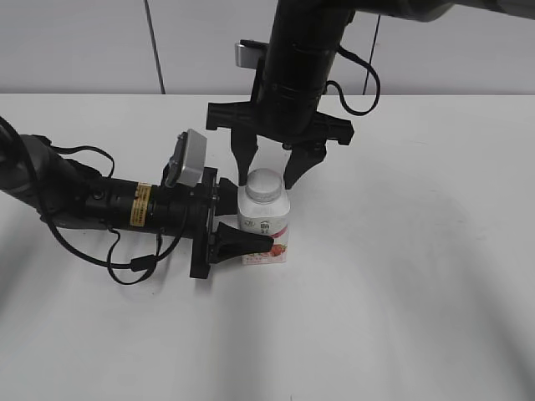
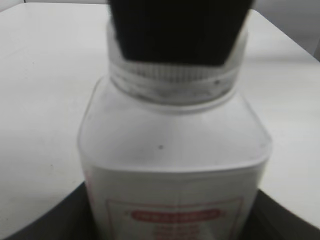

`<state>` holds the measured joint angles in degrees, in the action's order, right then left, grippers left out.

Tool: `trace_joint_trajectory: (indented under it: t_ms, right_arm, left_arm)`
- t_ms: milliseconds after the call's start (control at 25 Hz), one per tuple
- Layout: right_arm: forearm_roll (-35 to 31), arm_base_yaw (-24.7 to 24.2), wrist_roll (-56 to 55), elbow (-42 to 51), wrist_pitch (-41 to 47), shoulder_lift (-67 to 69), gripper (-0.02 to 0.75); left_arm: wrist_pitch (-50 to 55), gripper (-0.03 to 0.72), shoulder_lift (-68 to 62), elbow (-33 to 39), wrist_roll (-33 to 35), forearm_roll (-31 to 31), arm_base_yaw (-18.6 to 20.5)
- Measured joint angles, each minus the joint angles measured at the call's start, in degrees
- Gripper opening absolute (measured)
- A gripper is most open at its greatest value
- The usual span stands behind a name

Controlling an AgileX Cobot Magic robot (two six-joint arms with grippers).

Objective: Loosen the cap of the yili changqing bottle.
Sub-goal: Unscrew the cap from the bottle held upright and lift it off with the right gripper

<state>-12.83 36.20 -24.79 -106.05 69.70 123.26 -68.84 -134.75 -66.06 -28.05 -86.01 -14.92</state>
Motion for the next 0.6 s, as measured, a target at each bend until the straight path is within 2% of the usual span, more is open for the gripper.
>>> trace_joint_trajectory:
  t_ms: [160, 600]
  right_arm:
    - [0.0, 0.0, 0.0, 0.0, 0.0, 0.0, 0.44]
    - [-0.16, 0.17, -0.04, 0.0, 0.0, 1.04, 0.435]
  left_arm:
    - [0.0, 0.412, 0.0, 0.0, 0.0, 0.0, 0.0]
    - [0.0, 0.412, 0.0, 0.0, 0.0, 0.0, 0.0]
